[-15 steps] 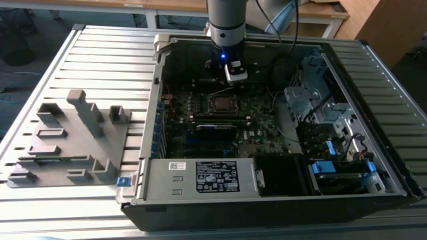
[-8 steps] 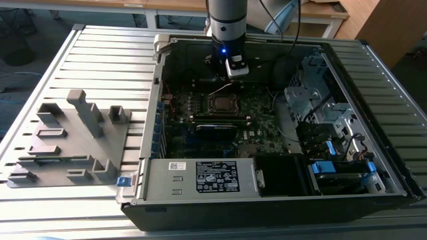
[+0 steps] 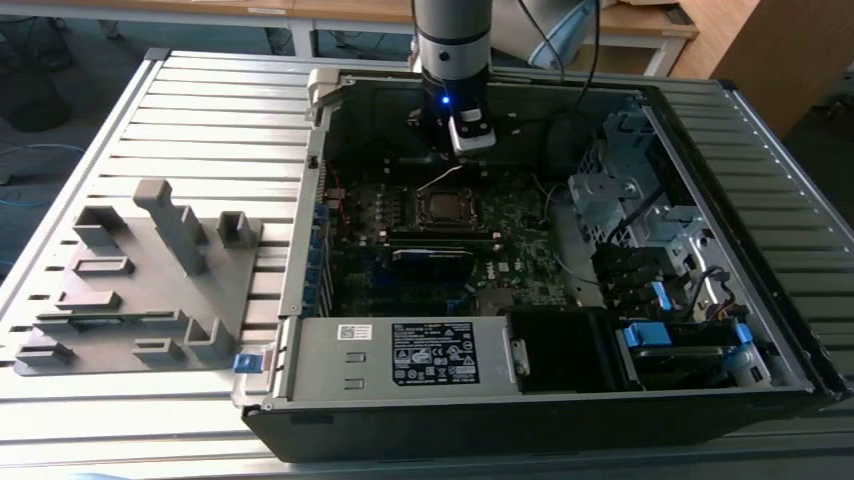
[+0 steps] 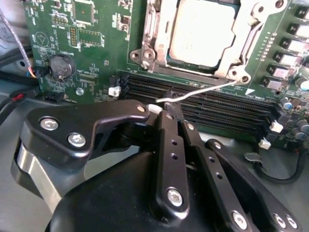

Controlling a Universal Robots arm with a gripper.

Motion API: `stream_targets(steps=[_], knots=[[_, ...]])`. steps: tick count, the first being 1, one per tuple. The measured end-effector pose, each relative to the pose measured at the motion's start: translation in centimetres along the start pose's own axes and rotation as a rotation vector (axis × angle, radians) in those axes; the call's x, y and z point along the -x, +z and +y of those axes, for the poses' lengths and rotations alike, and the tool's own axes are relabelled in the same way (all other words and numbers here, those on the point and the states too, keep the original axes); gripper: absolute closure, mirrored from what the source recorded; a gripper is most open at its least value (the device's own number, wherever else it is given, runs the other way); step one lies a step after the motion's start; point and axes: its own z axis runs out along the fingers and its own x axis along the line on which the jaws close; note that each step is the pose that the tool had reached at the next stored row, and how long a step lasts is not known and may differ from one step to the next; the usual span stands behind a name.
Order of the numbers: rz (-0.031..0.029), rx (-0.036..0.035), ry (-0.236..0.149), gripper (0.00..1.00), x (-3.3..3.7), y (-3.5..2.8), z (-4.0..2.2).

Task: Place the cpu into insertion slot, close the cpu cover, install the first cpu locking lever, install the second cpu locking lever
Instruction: 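Install the first cpu locking lever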

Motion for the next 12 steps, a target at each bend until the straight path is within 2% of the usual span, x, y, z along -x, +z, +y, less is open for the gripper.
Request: stream_targets(steps=[3,9,12], knots=[[0.0009,0.0024,0.0,0.89,-0.06,-0.14,0.01],[0.0043,0.0117,0.002,0.89,0.09,-1.53,0.2],[0.0052,0.0152,0.002,0.89,0.13,-1.88,0.25]])
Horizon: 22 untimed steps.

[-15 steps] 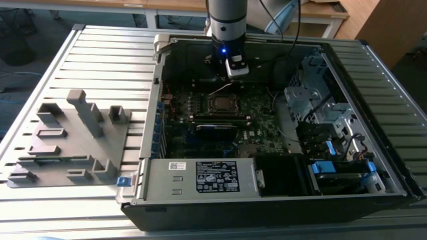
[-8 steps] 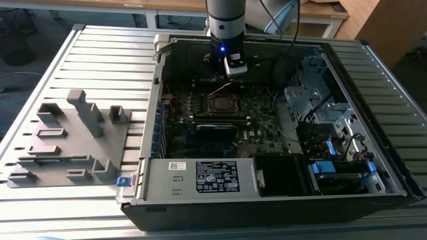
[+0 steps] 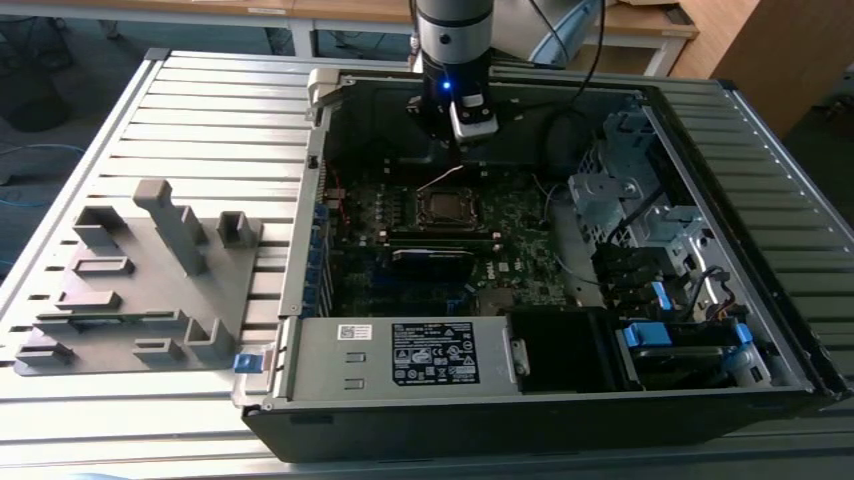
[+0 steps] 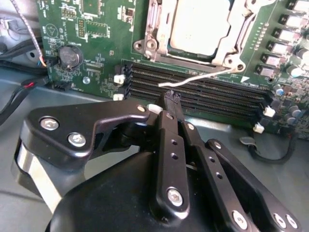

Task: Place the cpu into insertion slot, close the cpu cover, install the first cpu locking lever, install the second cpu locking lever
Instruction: 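Install the first cpu locking lever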

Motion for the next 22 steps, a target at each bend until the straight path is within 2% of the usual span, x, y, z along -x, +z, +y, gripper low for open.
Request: stream_targets(steps=[5,10,13,22], knots=[[-0.0002,0.0042,0.0,0.89,0.05,-0.23,-0.05],[-0.0088,0.0074,0.0,0.89,0.09,-0.31,-0.54],[-0.012,0.0087,-0.001,0.89,0.01,-0.35,-0.78],[-0.0134,0.0092,-0.001,0.89,-0.27,-0.15,-1.09]])
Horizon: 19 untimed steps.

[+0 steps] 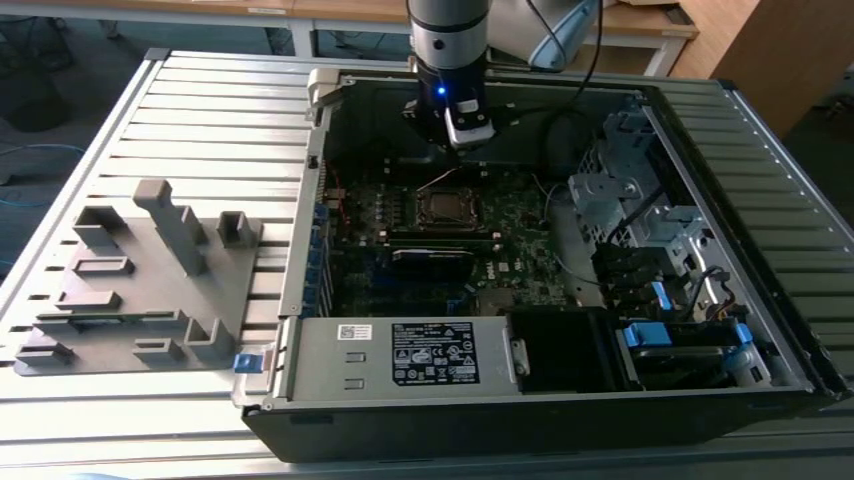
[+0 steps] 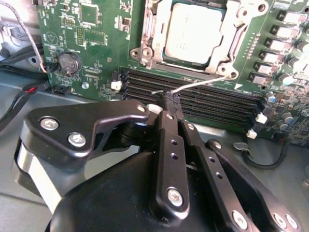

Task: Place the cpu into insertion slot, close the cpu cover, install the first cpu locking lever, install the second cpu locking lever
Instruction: 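Install the first cpu locking lever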

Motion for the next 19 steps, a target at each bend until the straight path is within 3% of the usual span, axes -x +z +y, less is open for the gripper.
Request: stream_targets(steps=[6,13,19], knots=[[-0.0002,0.0004,0.0,0.89,-0.01,0.11,-0.01],[-0.0002,-0.0001,0.0,0.89,-0.11,0.98,-0.17],[-0.0067,-0.0146,-0.003,0.89,-0.18,1.57,-0.26]])
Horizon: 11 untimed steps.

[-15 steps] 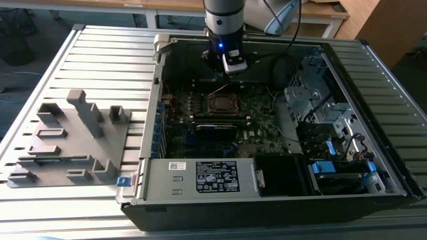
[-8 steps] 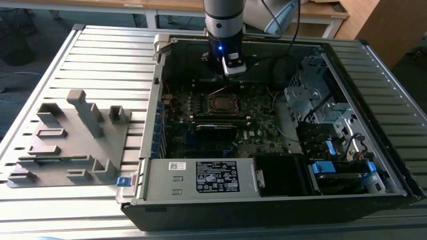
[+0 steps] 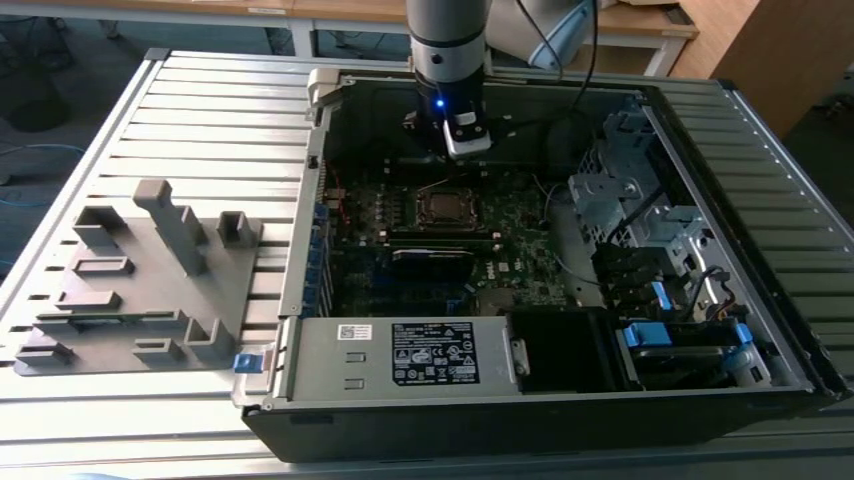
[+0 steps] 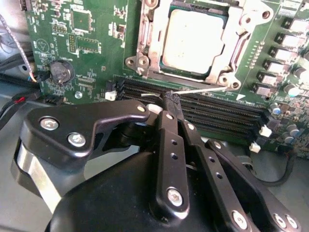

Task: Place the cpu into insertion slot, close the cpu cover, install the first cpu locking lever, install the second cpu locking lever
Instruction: 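Install the first cpu locking lever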

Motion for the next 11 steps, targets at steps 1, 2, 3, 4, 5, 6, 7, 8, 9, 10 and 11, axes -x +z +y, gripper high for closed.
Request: stream_targets(steps=[1,2,3,4,5,6,7,8,9,10,11], knots=[[0.0,-0.0004,0.0,0.89,0.0,0.01,0.0],[0.0,-0.0005,0.0,0.89,0.0,0.0,0.0],[-0.0001,-0.0003,0.0,0.89,-0.01,0.03,-0.01],[-0.0008,0.0,0.0,0.89,-0.02,0.1,-0.01],[-0.0021,-0.0003,0.0,0.89,-0.03,0.19,-0.03],[-0.0038,-0.0007,0.0,0.89,-0.05,0.31,-0.05],[-0.0054,-0.0011,-0.001,0.89,-0.06,0.43,-0.07],[-0.0072,-0.0015,-0.001,0.89,-0.07,0.54,-0.08],[-0.0093,-0.0019,-0.001,0.89,-0.09,0.66,-0.1],[-0.0113,-0.0022,-0.002,0.89,-0.1,0.76,-0.12],[-0.0132,-0.0025,-0.002,0.89,-0.11,0.85,-0.13]])
